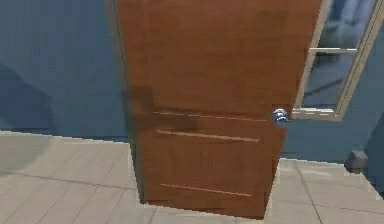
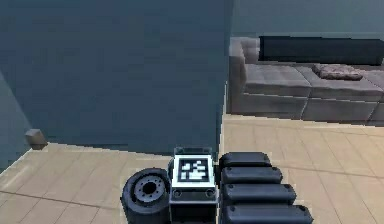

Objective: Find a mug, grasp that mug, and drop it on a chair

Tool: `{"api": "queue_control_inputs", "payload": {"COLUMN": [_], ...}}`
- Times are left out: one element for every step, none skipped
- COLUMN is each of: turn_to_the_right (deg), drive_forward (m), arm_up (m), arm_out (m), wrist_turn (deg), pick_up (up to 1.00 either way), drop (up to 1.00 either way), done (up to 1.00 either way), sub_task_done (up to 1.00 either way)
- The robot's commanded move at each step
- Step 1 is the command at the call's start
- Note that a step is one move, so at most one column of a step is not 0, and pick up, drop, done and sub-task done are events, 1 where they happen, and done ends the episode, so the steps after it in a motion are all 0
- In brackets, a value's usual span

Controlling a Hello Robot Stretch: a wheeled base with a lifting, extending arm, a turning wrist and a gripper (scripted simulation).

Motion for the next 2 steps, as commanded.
{"api": "queue_control_inputs", "payload": {"turn_to_the_right": [-3.0,0.0], "drive_forward": [0.00,0.65], "arm_up": [0.00,0.00], "arm_out": [0.00,0.00], "wrist_turn": [0.0,0.0], "pick_up": [0.00,0.00], "drop": [0.00,0.00], "done": [0.00,0.00], "sub_task_done": [0.00,0.00]}}
